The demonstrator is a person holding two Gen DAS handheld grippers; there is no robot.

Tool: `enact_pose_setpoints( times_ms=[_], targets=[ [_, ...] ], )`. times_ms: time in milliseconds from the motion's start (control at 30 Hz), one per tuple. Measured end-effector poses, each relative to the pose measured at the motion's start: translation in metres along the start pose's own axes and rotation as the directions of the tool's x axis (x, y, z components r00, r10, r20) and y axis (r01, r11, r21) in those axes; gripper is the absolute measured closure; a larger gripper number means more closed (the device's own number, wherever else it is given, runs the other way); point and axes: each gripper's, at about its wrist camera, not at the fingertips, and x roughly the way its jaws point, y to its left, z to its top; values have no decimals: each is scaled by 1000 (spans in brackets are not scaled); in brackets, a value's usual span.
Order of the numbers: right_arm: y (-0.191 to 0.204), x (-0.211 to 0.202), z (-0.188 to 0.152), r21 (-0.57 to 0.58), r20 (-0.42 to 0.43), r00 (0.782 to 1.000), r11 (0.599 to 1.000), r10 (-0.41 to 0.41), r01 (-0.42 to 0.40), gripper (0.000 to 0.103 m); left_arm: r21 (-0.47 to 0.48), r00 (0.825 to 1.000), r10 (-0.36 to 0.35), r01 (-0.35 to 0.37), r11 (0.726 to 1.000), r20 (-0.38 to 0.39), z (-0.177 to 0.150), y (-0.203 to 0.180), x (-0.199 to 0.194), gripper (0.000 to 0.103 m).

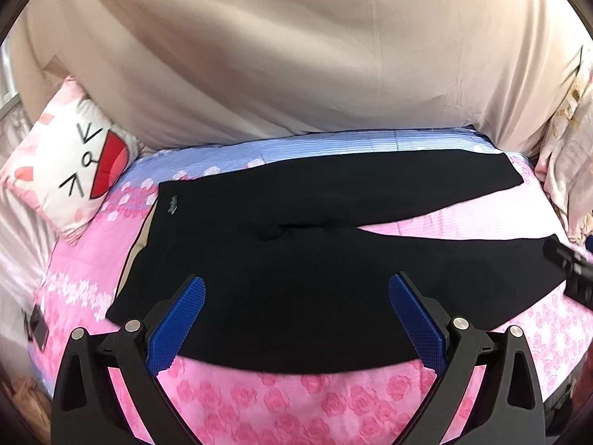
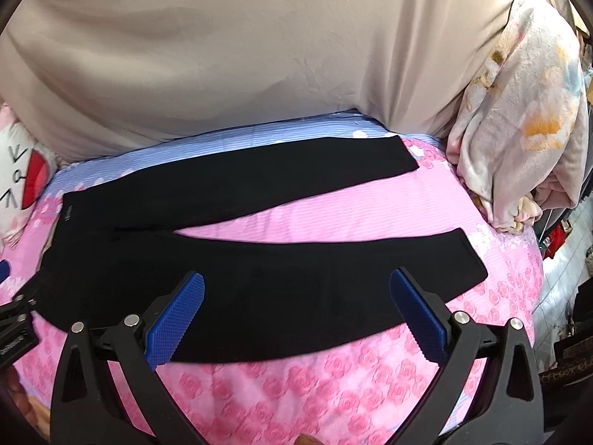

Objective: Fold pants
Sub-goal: 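Lower both tools and grasp the trouser waistband edge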

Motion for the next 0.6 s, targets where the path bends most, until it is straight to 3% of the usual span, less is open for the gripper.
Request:
enact_pose_setpoints(
  times_ms=[200, 300, 433, 600],
  targets=[
    [-48, 60, 45, 69, 37, 994, 993, -103, 101, 5, 53, 1000, -27, 28, 998, -9, 17, 3, 36, 5],
    [-81, 99, 74, 50, 66, 991, 992, -117, 114, 5, 65, 999, -16, 18, 998, -33, 25, -1, 56, 5],
    [-129, 174, 117, 4, 49, 994, 995, -99, 99, 5, 40, 997, 46, -44, 998, -55, 30, -17, 84, 5],
    [-193, 277, 162, 17, -9, 1000, 1000, -13, 14, 5, -35, 988, 88, -93, 995, -128, 31, -35, 114, 5]
  ],
)
